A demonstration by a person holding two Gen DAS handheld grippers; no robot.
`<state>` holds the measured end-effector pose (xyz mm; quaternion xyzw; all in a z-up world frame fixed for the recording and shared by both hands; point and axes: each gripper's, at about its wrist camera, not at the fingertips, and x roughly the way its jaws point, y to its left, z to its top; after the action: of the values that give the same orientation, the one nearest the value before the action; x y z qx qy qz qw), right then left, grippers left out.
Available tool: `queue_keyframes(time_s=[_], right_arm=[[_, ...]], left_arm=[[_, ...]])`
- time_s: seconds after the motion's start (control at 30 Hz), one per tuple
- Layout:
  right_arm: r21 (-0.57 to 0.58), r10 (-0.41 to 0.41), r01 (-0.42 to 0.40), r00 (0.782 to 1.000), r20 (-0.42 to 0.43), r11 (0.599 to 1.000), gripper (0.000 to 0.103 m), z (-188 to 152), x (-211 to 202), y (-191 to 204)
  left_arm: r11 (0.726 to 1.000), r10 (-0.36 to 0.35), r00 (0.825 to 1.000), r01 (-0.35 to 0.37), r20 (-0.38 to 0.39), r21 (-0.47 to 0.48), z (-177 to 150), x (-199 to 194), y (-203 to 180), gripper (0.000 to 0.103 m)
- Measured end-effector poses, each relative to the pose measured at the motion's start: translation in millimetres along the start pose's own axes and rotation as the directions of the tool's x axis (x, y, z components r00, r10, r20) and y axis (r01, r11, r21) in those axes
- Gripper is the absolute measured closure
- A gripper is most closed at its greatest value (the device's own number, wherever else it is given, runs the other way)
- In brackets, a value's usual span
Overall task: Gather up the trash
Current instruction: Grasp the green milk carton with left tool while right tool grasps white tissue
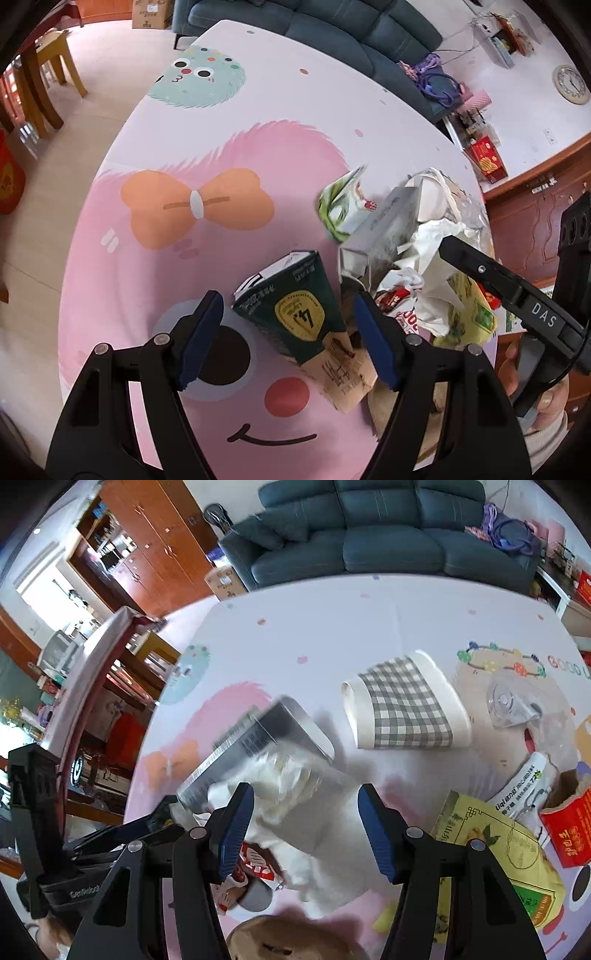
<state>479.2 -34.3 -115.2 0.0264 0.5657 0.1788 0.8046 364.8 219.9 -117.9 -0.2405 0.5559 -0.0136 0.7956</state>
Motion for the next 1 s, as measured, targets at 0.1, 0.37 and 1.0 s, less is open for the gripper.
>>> queue_keyframes(time_s=[0.1, 0.37, 1.0], right_arm=[[-0.004, -0.038, 0.038, 0.998, -0.054, 0.999, 0.049, 2, 23, -4], [-0.072, -0.068, 0.069, 0.998, 0.012, 0.995, 0.098, -6, 16, 6], [-0.009, 0.002, 0.001, 0.973, 0.232, 1.000, 0.098, -69, -133, -18]], left_arm=[[0.999, 0.007, 1.000, -0.008, -0.027, -0.037, 2, 11, -1, 0.032], [0.994, 0.075, 0.996, -0.077, -0.038, -0.073, -2, 23, -12, 0.032], [0.990, 0.103, 0.989, -0.112, 0.102, 0.084, -39, -48, -63, 0.067]])
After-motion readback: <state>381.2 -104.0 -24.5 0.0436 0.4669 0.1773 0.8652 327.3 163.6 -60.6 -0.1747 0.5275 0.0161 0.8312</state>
